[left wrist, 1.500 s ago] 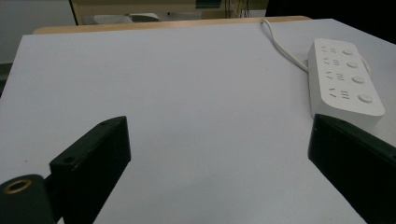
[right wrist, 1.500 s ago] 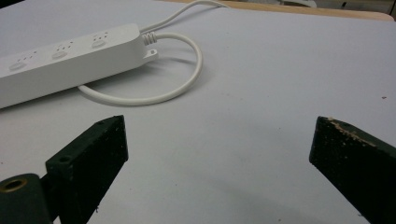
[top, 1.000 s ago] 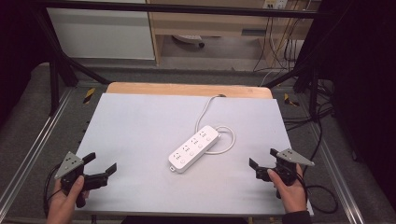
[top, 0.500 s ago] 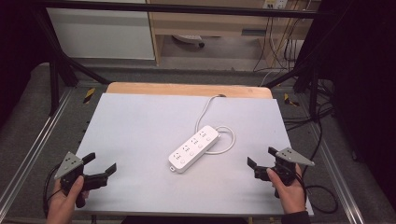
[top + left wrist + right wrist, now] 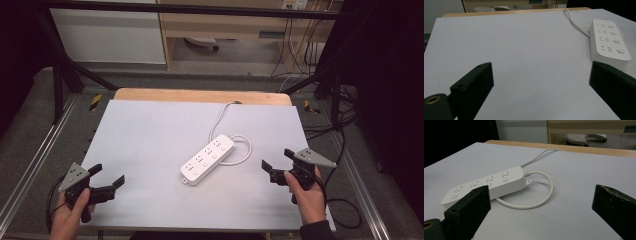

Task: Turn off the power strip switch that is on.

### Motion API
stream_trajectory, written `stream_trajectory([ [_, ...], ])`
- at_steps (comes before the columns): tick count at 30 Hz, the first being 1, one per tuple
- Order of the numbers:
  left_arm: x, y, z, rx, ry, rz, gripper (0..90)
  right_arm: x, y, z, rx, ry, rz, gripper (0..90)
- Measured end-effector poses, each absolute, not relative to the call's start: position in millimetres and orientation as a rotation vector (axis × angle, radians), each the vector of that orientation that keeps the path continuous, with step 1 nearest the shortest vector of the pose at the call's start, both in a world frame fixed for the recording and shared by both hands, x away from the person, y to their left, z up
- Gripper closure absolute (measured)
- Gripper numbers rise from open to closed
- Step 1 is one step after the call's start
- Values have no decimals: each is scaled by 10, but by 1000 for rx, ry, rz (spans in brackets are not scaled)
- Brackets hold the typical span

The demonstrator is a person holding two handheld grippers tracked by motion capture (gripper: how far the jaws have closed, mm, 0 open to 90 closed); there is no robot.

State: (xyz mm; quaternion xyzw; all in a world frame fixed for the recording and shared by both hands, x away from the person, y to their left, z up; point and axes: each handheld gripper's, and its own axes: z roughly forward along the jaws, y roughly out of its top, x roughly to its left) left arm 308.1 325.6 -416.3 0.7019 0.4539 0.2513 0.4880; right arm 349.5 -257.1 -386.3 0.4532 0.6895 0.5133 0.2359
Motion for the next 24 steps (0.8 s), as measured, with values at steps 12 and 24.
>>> stream_trajectory([
  [12,3085,3248,-4174,1719,1103,611,53,3636,-2404,-3699,1196,1880,1412,28],
  [24,3086,3246,-4177,1723,1102,606,53,3759,-2240,-3588,1161,1891,1426,24],
])
